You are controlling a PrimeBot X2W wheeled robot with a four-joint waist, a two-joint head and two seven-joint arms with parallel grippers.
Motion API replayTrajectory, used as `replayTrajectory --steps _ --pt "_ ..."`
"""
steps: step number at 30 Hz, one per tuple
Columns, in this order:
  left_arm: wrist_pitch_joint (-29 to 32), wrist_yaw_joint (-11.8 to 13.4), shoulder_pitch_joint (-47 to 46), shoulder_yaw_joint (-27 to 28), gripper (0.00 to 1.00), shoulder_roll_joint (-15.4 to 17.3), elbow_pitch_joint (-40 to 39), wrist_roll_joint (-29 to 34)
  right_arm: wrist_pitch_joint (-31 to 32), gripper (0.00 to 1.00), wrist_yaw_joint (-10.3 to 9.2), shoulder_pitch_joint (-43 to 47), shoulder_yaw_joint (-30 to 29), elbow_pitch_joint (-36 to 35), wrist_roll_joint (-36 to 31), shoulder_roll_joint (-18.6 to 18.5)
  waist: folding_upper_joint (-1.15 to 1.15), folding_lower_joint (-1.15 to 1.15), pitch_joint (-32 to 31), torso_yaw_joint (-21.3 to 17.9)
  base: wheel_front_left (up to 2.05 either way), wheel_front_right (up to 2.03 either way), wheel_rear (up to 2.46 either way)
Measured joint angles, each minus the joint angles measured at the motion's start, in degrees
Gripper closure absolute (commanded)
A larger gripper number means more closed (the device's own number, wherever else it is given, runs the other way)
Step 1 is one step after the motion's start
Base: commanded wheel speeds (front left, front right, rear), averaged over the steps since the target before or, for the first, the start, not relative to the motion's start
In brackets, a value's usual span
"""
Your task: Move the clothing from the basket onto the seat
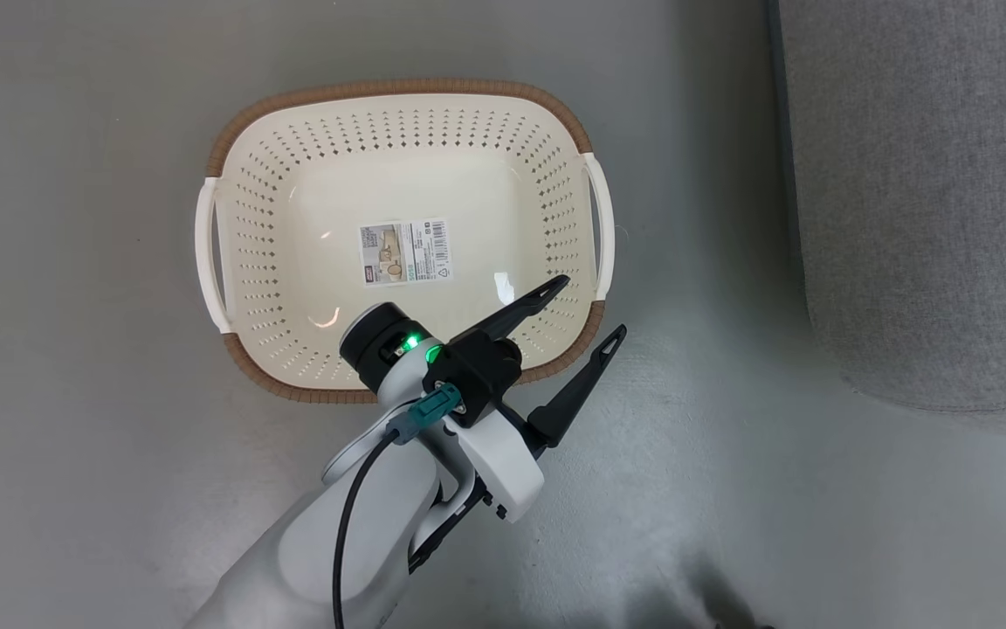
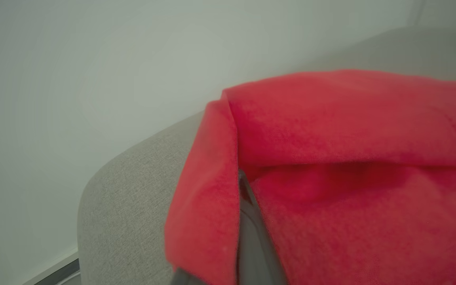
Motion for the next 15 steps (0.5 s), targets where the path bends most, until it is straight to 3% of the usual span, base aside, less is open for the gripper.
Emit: replayTrajectory --steps 1,2,3,15 --pt "0.0 0.0 0.0 0.1 0.00 0.0 0.0 -0.2 0.0 0.54 0.00 0.6 1.4 -0.1 1.1 0.2 0.00 0.00 -0.2 0.0 0.00 0.00 0.00" --pt "0.0 0.0 0.0 0.2 0.00 0.0 0.0 -0.2 0.0 0.09 0.00 1.1 2.9 -0.4 2.4 0.4 0.00 0.00 -0.4 0.1 0.00 0.00 0.00" --pt "0.0 0.0 0.0 0.3 0.00 -0.1 0.0 -0.2 0.0 0.00 0.00 1.7 4.5 -0.9 3.4 0.5 0.00 0.00 -0.7 0.1 0.00 0.00 0.00" --pt "0.0 0.0 0.7 2.1 0.00 -1.1 -0.2 -1.2 -0.3 0.00 -0.01 15.7 23.9 -10.3 16.3 0.2 0.00 0.00 -6.8 0.5 0.00 0.00 0.00"
